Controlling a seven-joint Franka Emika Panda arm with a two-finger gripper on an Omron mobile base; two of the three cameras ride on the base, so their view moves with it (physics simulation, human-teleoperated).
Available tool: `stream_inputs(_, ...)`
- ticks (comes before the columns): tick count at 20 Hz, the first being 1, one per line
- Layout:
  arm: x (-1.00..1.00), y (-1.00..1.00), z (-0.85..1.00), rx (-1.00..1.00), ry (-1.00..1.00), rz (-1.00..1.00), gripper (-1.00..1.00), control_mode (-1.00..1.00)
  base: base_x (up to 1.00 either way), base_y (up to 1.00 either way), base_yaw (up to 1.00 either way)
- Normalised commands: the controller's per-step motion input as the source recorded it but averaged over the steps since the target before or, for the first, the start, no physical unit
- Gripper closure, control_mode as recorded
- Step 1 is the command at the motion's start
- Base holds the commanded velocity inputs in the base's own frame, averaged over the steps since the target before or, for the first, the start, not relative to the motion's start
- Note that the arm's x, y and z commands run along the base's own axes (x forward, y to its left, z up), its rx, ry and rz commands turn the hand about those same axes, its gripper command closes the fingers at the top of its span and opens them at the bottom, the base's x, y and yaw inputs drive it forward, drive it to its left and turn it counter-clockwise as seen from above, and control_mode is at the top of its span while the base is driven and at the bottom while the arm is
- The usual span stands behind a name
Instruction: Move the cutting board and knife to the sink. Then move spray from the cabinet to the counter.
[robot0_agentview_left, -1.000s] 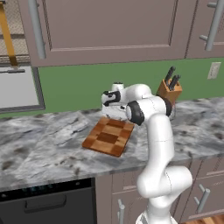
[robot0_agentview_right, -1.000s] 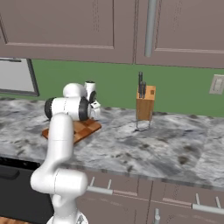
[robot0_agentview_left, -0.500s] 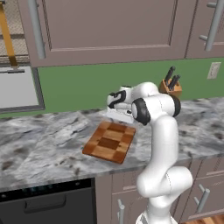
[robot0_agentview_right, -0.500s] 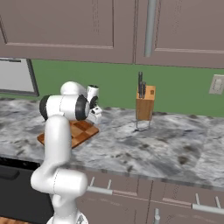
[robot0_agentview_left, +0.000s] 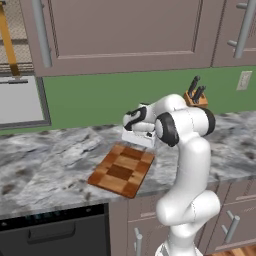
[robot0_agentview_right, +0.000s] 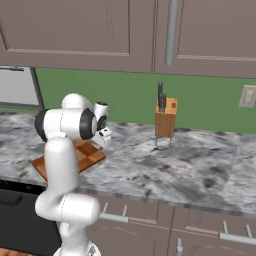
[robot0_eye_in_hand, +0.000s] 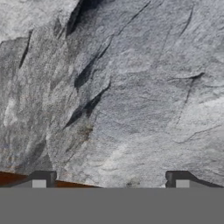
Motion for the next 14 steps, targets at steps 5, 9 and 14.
stream_inputs(5,-0.37,0.37,0.0,0.0,0.04,0.0,-1.0,-1.0,0.0,0.0,0.0)
stream_inputs(9,-0.32,0.29,0.0,0.0,0.04,0.0,-1.0,-1.0,0.0,0.0,0.0)
stream_inputs(14,-0.3,0.2,0.0,0.0,0.01,0.0,-1.0,-1.0,0.0,0.0,0.0)
